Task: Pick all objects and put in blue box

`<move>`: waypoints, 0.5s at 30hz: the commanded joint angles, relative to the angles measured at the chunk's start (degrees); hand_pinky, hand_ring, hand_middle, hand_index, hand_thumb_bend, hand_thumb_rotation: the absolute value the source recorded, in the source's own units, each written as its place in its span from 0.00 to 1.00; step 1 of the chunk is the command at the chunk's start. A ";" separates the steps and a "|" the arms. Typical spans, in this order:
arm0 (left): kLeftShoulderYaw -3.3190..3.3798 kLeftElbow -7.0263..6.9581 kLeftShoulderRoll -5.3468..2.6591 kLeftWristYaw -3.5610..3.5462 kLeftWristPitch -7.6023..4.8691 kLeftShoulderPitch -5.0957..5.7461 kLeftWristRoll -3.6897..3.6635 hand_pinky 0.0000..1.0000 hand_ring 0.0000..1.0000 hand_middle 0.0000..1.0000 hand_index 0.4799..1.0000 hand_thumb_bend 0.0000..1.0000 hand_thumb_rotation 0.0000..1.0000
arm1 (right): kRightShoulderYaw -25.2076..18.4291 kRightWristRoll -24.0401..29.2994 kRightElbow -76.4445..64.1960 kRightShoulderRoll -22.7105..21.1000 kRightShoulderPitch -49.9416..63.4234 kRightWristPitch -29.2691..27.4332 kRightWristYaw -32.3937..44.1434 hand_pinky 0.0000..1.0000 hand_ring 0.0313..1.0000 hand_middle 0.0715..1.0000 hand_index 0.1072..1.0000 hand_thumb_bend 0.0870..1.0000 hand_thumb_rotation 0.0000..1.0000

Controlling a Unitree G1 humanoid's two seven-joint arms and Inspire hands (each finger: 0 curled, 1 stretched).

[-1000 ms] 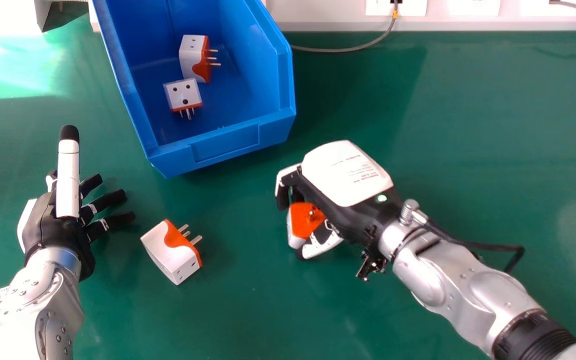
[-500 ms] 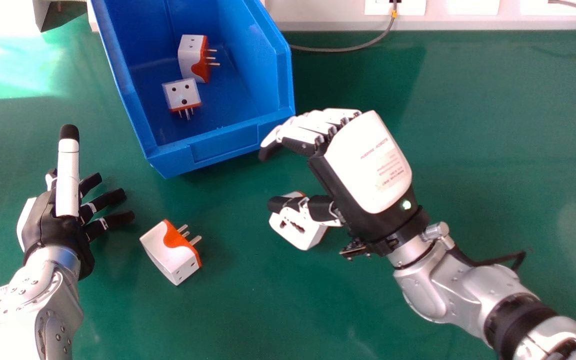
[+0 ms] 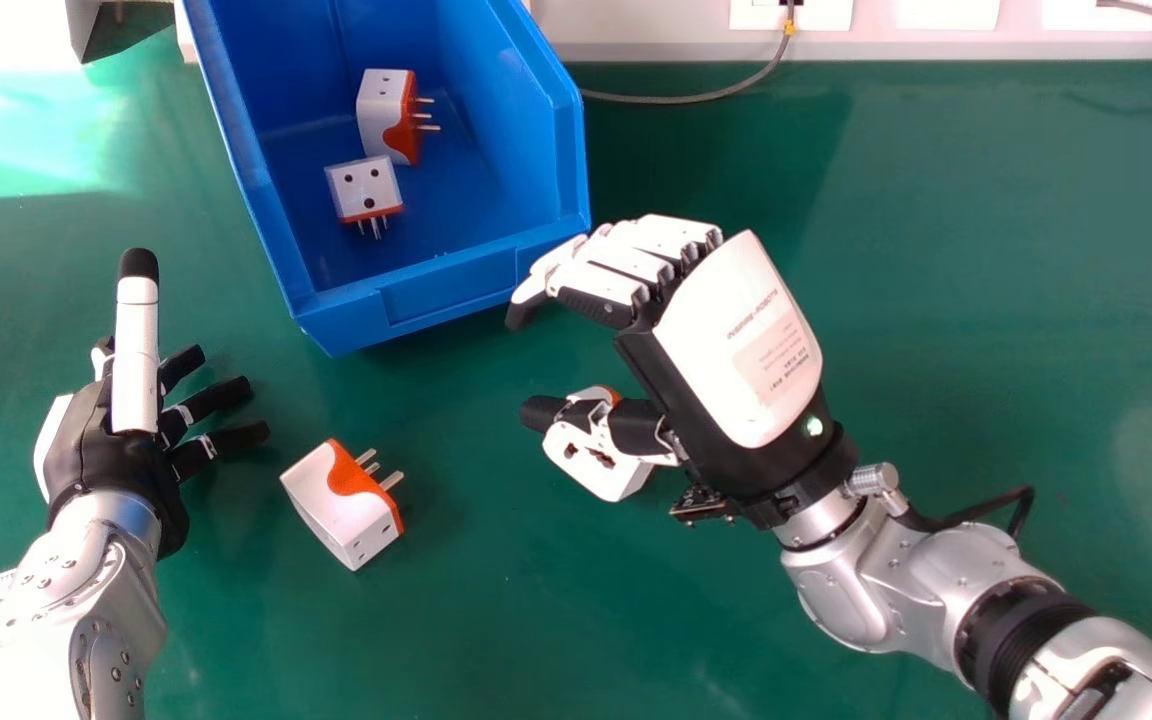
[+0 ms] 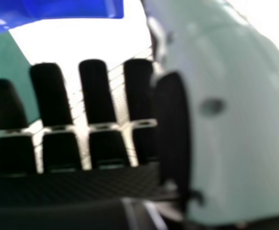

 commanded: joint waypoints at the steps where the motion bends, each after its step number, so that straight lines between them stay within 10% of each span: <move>1: -0.22 0.19 -0.20 0.25 0.69 0.37 -0.03 0.67 0.76 0.90 0.98 0.87 0.93 | -0.13 0.81 -0.27 -0.25 -1.58 -0.58 -1.05 0.36 0.45 0.51 0.42 0.45 0.00; 15: -0.15 0.43 -0.05 0.11 0.51 0.38 -0.06 0.67 0.76 0.90 0.98 0.87 0.93 | -2.89 4.10 -6.26 -0.92 2.60 12.38 18.14 0.40 0.49 0.55 0.43 0.45 0.02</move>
